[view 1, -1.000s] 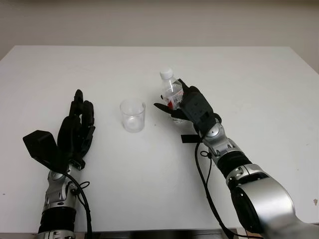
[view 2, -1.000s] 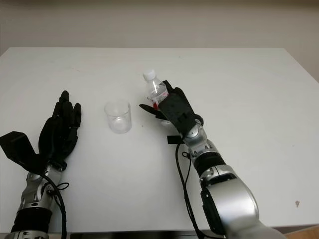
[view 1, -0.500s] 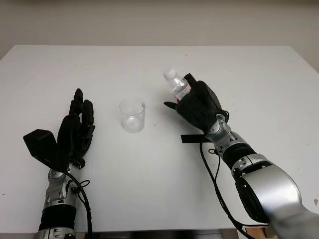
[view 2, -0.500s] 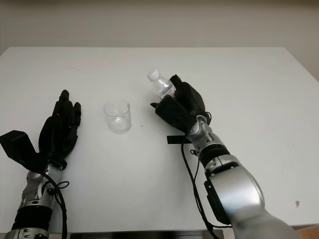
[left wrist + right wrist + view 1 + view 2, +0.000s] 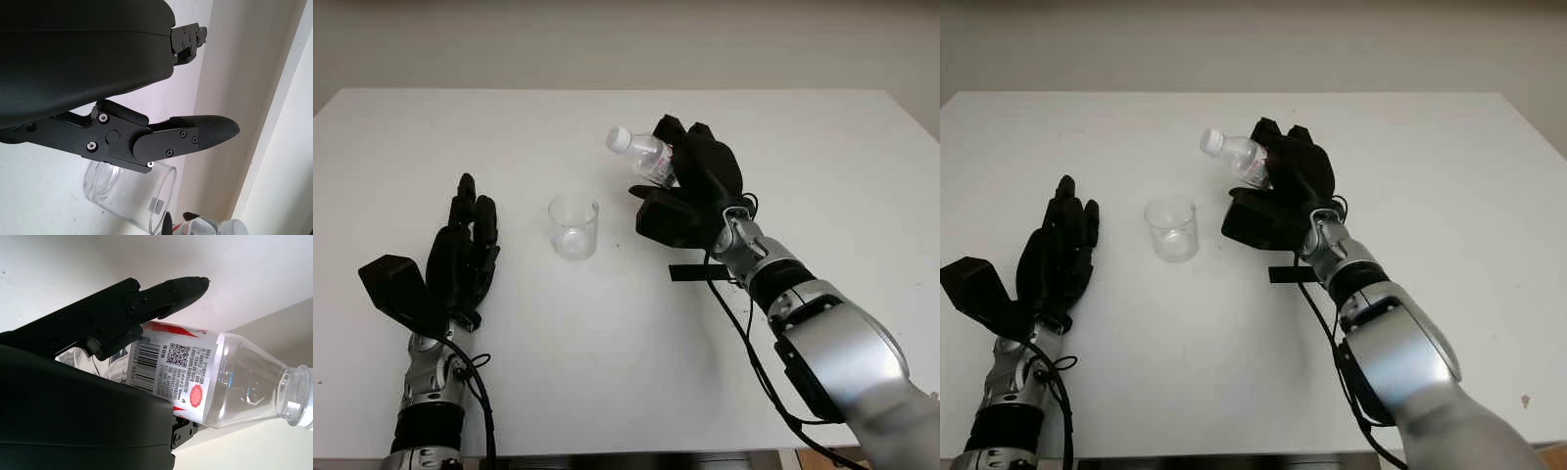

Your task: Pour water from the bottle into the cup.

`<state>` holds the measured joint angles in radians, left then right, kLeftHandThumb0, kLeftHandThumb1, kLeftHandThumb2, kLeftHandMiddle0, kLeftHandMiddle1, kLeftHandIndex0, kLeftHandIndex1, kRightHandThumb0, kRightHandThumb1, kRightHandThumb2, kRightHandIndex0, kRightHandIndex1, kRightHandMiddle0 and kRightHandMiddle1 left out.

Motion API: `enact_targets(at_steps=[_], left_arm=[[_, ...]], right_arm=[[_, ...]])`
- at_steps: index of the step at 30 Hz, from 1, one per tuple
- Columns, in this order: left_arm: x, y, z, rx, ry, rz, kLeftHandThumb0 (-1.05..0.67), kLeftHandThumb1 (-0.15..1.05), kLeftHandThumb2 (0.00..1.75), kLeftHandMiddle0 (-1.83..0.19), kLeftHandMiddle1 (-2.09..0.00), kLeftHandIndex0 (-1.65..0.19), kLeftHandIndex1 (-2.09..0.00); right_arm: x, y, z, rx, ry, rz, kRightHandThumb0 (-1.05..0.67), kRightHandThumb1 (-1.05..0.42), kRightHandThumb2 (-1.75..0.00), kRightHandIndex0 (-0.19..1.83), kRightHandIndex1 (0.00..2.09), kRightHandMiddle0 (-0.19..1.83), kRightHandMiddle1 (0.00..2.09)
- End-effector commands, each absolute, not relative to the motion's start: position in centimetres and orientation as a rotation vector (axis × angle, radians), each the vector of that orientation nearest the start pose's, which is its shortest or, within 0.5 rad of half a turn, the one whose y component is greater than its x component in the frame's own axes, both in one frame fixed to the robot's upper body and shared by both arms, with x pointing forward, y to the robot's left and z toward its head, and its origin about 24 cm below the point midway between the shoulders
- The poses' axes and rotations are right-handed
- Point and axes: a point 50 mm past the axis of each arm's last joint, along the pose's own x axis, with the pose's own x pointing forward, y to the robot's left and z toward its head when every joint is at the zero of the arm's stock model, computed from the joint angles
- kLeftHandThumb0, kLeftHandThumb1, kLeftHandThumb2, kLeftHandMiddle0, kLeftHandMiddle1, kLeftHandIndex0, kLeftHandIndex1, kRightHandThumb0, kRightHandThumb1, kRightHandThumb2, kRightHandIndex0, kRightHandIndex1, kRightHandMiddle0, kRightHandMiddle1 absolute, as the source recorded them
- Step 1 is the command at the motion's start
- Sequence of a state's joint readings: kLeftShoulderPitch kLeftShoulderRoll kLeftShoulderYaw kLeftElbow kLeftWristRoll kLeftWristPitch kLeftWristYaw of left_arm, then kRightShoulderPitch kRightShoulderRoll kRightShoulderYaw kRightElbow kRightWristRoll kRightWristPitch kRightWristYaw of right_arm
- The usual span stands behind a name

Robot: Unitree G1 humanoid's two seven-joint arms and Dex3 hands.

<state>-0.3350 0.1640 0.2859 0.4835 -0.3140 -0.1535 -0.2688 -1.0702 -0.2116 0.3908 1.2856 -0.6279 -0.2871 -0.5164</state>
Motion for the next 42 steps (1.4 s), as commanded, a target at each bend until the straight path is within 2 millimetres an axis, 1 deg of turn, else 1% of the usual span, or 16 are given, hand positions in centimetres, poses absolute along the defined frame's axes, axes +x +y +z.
enact_targets(at_steps=[1,7,9,14,16,18,20,23,26,34,42], left_arm=[[30.3,22.1,3.4,-0.251,-0.029,0.017,-0.69,1.05,0.53,0.13,-0.05,0.17,-0.05],[30.2,22.2,3.3,-0.25,-0.029,0.023,-0.7,1.05,0.53,0.13,-0.05,0.16,-0.05],[30.3,22.1,3.2,-0.259,-0.029,0.02,-0.69,1.05,0.52,0.13,-0.05,0.16,-0.05],[30.3,22.0,3.2,-0.255,-0.03,0.019,-0.69,1.05,0.53,0.13,-0.05,0.16,-0.05],[30.4,21.8,3.2,-0.255,-0.028,0.019,-0.7,1.05,0.54,0.14,-0.05,0.16,-0.05],[30.4,21.7,3.2,-0.262,-0.027,0.023,-0.7,1.05,0.53,0.13,-0.05,0.16,-0.05],[30.3,21.6,3.1,-0.266,-0.027,0.027,-0.7,1.05,0.52,0.13,-0.05,0.16,-0.05],[30.3,21.5,3.0,-0.264,-0.025,0.03,-0.7,1.05,0.52,0.13,-0.05,0.16,-0.05],[30.2,21.4,3.0,-0.264,-0.025,0.023,-0.7,1.05,0.54,0.14,-0.05,0.17,-0.05],[30.2,21.2,2.7,-0.272,-0.027,0.031,-0.69,1.05,0.56,0.14,-0.05,0.17,-0.05],[30.3,20.9,2.5,-0.286,-0.029,0.033,-0.69,1.05,0.55,0.13,-0.06,0.17,-0.05]], right_arm=[[40.7,-10.8,14.5,-1.112,-0.426,-0.034,-0.44,-1.05,-0.25,1.16,2.09,0.79,2.09],[40.6,-10.6,14.5,-1.196,-0.478,-0.042,-0.44,-1.05,-0.19,1.23,2.09,0.81,2.09],[40.6,-10.7,14.5,-1.254,-0.492,-0.039,-0.44,-1.05,-0.2,1.24,2.09,0.82,2.09],[40.5,-10.5,14.8,-1.44,-0.603,-0.028,-0.42,-1.05,-0.16,1.26,2.09,0.74,2.09],[40.5,-10.4,15.0,-1.487,-0.644,-0.024,-0.4,-1.05,-0.17,1.27,2.09,0.72,2.09],[40.4,-10.3,15.1,-1.541,-0.697,-0.025,-0.39,-1.05,-0.13,1.27,2.09,0.69,2.09],[40.5,-10.3,15.3,-1.597,-0.724,-0.017,-0.39,-1.05,-0.16,1.29,2.09,0.65,2.09],[40.6,-10.1,15.4,-1.634,-0.717,0.004,-0.39,-1.05,-0.19,1.27,2.09,0.57,2.09],[40.6,-10.0,15.5,-1.673,-0.728,0.015,-0.4,-1.05,-0.19,1.25,2.09,0.53,2.09],[40.6,-9.8,15.6,-1.664,-0.74,0.019,-0.39,-1.05,-0.19,1.24,2.09,0.55,2.09],[40.6,-9.5,15.8,-1.696,-0.77,0.008,-0.42,-1.05,-0.21,1.25,2.09,0.56,2.09]])
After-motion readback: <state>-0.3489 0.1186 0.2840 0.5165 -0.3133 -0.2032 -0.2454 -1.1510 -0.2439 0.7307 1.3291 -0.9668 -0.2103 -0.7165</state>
